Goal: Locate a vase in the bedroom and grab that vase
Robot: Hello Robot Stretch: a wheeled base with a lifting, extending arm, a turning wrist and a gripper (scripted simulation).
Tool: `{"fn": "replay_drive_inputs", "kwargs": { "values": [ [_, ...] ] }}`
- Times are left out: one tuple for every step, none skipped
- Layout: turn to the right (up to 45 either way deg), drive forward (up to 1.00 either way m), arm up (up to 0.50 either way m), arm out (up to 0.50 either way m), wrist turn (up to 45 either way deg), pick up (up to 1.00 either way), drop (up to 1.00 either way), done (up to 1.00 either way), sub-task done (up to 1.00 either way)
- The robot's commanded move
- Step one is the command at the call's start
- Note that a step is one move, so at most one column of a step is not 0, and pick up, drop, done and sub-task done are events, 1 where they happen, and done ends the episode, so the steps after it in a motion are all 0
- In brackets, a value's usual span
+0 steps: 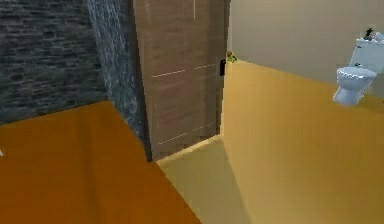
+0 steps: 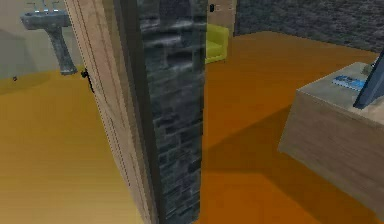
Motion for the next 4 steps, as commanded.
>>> {"fn": "replay_drive_inputs", "kwargs": {
  "values": [
    [6.0, 0.00, 0.00, 0.00, 0.0, 0.00, 0.00, 0.00, 0.00],
    [3.0, 0.00, 0.00, 0.00, 0.0, 0.00, 0.00, 0.00, 0.00],
    [0.0, 0.35, 0.00, 0.00, 0.0, 0.00, 0.00, 0.00, 0.00],
    [6.0, 0.00, 0.00, 0.00, 0.0, 0.00, 0.00, 0.00, 0.00]
  ]
}}
